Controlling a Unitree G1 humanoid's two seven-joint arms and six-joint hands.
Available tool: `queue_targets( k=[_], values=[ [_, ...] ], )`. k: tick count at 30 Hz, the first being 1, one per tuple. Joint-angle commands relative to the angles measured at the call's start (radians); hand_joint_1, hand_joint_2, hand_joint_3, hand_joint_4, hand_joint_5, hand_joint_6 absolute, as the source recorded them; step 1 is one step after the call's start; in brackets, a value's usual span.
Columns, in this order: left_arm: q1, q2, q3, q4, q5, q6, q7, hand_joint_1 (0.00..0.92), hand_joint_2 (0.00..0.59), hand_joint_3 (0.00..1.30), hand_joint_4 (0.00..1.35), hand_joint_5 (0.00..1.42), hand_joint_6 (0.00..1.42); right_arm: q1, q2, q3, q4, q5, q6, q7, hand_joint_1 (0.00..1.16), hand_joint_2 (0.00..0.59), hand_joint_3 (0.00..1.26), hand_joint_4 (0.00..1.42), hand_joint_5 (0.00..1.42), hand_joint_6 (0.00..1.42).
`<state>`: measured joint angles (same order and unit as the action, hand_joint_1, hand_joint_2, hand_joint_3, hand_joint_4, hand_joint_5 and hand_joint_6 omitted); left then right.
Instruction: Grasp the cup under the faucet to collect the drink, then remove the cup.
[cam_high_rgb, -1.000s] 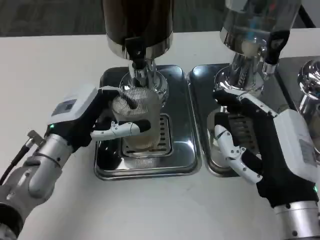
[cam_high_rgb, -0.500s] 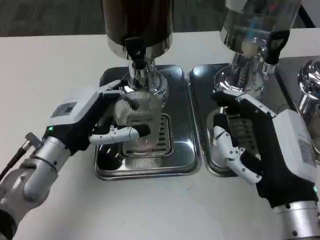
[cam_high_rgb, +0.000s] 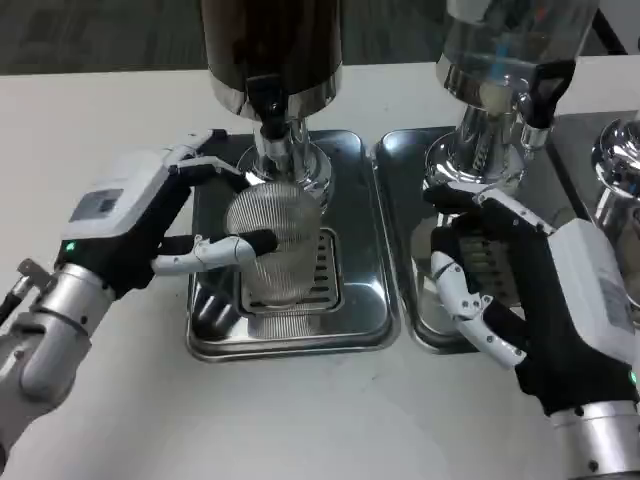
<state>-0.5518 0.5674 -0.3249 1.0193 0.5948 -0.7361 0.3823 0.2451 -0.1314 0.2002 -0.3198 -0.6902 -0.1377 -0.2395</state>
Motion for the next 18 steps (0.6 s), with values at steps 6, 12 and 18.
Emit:
queue_targets(
  k=[6, 12, 18],
  values=[
    [0.085, 0.068, 0.120, -0.118, -0.125, -0.086, -0.055, 0.040, 0.022, 0.41, 0.02, 0.09, 0.13, -0.005, -0.002, -0.008, -0.002, 0.014, -0.002, 0.000, 0.36, 0.441, 0.41, 0.38, 0.43, 0.42],
    [0.123, 0.090, 0.231, -0.205, -0.332, -0.151, -0.223, 0.000, 0.013, 0.36, 0.03, 0.11, 0.17, -0.015, -0.002, -0.009, 0.006, 0.024, -0.006, 0.001, 0.36, 0.439, 0.41, 0.38, 0.43, 0.42],
    [0.111, 0.083, 0.335, -0.278, -0.701, -0.120, -0.588, 0.000, 0.028, 0.36, 0.15, 0.19, 0.26, -0.019, -0.002, -0.009, 0.013, 0.029, -0.008, -0.003, 0.36, 0.438, 0.42, 0.39, 0.44, 0.42]
  ],
)
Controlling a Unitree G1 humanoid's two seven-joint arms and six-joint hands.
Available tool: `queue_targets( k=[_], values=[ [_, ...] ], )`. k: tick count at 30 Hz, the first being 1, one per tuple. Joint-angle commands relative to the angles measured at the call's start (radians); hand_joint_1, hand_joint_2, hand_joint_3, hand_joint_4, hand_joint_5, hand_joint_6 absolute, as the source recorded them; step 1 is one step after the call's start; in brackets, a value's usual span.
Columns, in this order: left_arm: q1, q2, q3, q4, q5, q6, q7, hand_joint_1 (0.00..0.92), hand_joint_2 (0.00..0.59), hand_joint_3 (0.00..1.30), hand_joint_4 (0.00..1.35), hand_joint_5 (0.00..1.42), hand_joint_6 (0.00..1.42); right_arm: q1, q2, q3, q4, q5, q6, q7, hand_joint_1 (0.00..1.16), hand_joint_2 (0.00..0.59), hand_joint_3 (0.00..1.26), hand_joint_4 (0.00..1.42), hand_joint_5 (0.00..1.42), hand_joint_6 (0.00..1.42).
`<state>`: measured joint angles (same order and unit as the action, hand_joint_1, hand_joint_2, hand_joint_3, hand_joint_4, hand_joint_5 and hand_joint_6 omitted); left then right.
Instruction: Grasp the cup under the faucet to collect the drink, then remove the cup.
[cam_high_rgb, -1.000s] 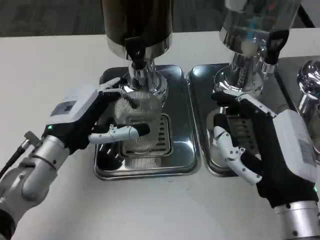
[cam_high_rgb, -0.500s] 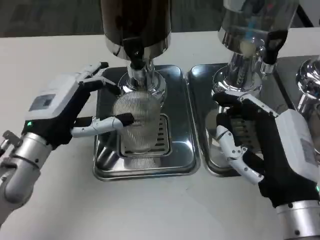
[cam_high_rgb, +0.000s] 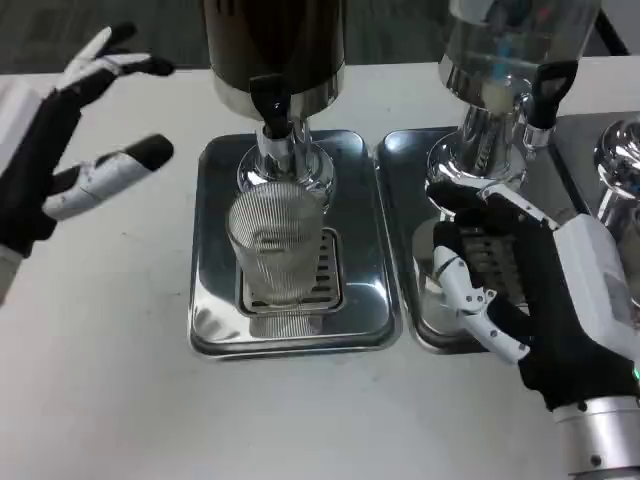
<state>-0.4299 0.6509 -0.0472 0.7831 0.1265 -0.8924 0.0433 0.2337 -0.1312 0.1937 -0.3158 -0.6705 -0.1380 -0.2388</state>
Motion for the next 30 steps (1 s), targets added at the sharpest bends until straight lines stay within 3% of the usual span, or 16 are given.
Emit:
queue_targets(
  k=[1, 4, 7, 11, 15, 20, 30],
  values=[
    [-0.028, -0.004, 0.073, -0.051, -0.321, 0.075, -0.356, 0.000, 0.029, 0.36, 0.17, 0.19, 0.27, -0.009, -0.002, -0.002, 0.010, 0.009, -0.009, -0.004, 0.36, 0.438, 0.42, 0.39, 0.44, 0.42],
    [-0.089, -0.007, 0.123, -0.073, -0.525, 0.221, -0.638, 0.000, 0.039, 0.36, 0.20, 0.22, 0.29, -0.012, 0.000, -0.001, 0.015, 0.009, -0.010, -0.007, 0.36, 0.438, 0.42, 0.39, 0.44, 0.42],
    [-0.151, -0.009, 0.163, -0.074, -0.637, 0.366, -0.823, 0.000, 0.056, 0.40, 0.24, 0.25, 0.31, -0.015, 0.002, 0.000, 0.020, 0.009, -0.010, -0.010, 0.36, 0.438, 0.42, 0.39, 0.44, 0.42],
    [-0.274, -0.011, 0.193, 0.007, -0.706, 0.605, -1.037, 0.000, 0.066, 0.40, 0.27, 0.28, 0.33, -0.019, 0.006, 0.001, 0.029, 0.010, -0.014, -0.016, 0.36, 0.438, 0.43, 0.40, 0.44, 0.42],
    [-0.386, -0.027, 0.230, 0.109, -0.706, 0.757, -1.158, 0.000, 0.068, 0.39, 0.29, 0.28, 0.33, -0.021, 0.012, 0.005, 0.038, 0.007, -0.016, -0.029, 0.36, 0.437, 0.43, 0.40, 0.44, 0.42],
    [-0.474, -0.046, 0.249, 0.194, -0.668, 0.826, -1.215, 0.000, 0.070, 0.38, 0.29, 0.28, 0.33, -0.012, 0.017, 0.009, 0.044, 0.008, -0.015, -0.047, 0.35, 0.437, 0.43, 0.40, 0.44, 0.42],
    [-0.536, -0.093, 0.245, 0.276, -0.574, 0.839, -1.265, 0.000, 0.067, 0.38, 0.30, 0.28, 0.32, -0.005, 0.024, 0.010, 0.048, 0.022, -0.010, -0.056, 0.35, 0.437, 0.43, 0.40, 0.44, 0.42]
  ],
)
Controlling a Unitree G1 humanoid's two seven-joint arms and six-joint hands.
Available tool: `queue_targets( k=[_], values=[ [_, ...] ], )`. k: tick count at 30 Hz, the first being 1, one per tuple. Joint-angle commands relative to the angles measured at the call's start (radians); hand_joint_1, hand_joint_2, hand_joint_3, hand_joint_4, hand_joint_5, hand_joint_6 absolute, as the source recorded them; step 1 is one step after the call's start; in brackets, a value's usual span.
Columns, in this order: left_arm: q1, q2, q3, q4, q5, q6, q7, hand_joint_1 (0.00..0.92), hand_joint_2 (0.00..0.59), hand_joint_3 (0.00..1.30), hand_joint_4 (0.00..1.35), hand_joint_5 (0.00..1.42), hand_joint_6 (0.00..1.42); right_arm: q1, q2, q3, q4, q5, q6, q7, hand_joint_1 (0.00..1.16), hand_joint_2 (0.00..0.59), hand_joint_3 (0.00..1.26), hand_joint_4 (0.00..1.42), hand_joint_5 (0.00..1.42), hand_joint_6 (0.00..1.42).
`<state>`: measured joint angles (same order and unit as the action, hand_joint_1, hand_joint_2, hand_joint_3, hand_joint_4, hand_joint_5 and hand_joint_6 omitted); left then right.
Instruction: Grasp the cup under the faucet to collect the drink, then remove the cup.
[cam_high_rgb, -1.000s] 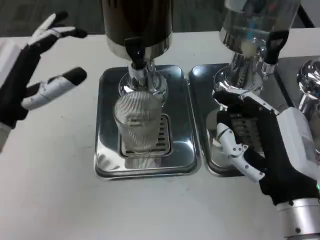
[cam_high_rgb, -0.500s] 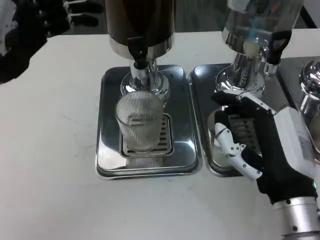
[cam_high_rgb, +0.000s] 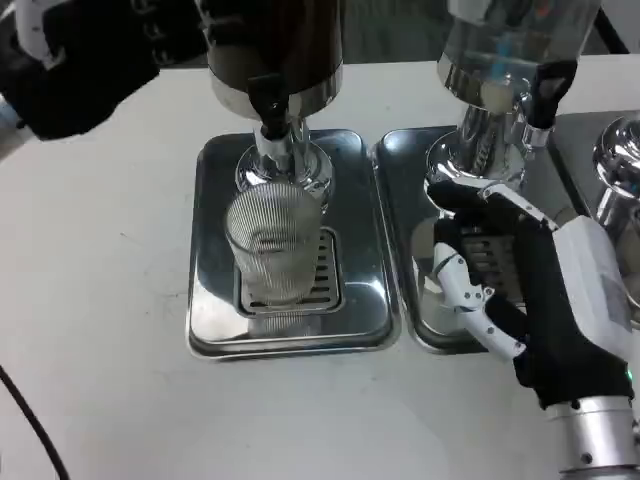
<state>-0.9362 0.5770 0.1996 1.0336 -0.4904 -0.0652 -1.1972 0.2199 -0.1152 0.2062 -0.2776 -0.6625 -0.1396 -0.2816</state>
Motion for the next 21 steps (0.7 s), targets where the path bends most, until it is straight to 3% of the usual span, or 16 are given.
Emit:
queue_targets(
  k=[1, 21],
  values=[
    [-0.032, -0.024, -0.001, 0.031, 0.052, 0.013, -0.029, 0.000, 0.067, 0.38, 0.30, 0.29, 0.32, 0.009, 0.008, -0.003, 0.010, 0.015, -0.008, -0.013, 0.35, 0.437, 0.43, 0.40, 0.44, 0.42],
    [-0.025, -0.084, -0.016, 0.070, 0.176, -0.052, -0.051, 0.000, 0.063, 0.41, 0.32, 0.30, 0.28, 0.019, 0.017, -0.005, 0.008, 0.028, 0.000, -0.005, 0.35, 0.437, 0.44, 0.41, 0.45, 0.42]
  ],
)
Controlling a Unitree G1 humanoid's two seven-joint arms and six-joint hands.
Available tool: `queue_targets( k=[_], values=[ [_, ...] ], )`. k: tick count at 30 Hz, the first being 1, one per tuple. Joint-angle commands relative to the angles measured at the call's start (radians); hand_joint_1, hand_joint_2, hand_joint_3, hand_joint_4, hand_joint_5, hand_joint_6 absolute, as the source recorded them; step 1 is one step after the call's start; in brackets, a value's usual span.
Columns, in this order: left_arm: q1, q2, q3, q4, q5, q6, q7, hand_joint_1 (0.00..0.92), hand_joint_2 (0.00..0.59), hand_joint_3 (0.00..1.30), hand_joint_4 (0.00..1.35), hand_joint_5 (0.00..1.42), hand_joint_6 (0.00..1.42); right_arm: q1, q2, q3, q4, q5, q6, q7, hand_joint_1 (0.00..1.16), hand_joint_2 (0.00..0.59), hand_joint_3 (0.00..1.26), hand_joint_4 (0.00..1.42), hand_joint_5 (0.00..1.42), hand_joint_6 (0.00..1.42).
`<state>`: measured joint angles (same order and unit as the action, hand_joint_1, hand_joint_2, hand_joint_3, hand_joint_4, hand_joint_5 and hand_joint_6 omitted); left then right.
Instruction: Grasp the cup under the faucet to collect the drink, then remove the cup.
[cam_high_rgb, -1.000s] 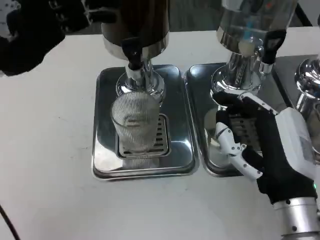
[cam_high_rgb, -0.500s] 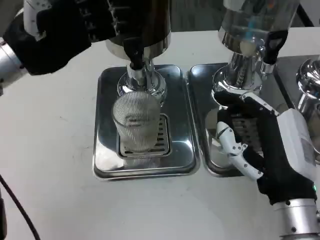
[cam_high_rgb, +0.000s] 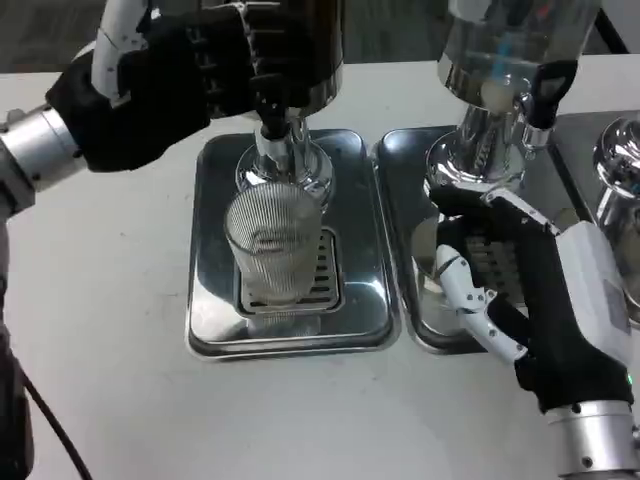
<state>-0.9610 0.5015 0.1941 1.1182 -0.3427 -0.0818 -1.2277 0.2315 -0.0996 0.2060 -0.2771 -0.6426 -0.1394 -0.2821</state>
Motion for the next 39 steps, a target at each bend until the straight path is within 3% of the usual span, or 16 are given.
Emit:
queue_targets(
  k=[1, 12, 18, 39],
  values=[
    [0.007, -0.011, -0.016, -0.022, 0.033, -0.051, -0.023, 0.000, 0.063, 0.41, 0.32, 0.30, 0.28, 0.008, 0.001, -0.005, 0.007, 0.009, 0.000, -0.003, 0.35, 0.437, 0.44, 0.41, 0.45, 0.42],
    [0.058, -0.018, -0.064, -0.056, 0.111, -0.208, -0.009, 0.000, 0.058, 0.38, 0.28, 0.27, 0.24, 0.016, 0.001, -0.007, 0.000, 0.015, 0.002, 0.000, 0.35, 0.437, 0.44, 0.41, 0.45, 0.42],
    [0.096, -0.013, -0.094, -0.075, 0.158, -0.339, 0.030, 0.000, 0.058, 0.35, 0.25, 0.22, 0.21, 0.023, 0.001, -0.009, -0.007, 0.017, 0.005, 0.004, 0.35, 0.437, 0.44, 0.41, 0.45, 0.41],
    [0.181, -0.018, -0.135, -0.102, 0.198, -0.632, 0.117, 0.000, 0.074, 0.30, 0.18, 0.18, 0.18, 0.019, -0.005, -0.030, -0.027, 0.047, 0.014, 0.053, 0.35, 0.437, 0.41, 0.40, 0.43, 0.37]
  ],
)
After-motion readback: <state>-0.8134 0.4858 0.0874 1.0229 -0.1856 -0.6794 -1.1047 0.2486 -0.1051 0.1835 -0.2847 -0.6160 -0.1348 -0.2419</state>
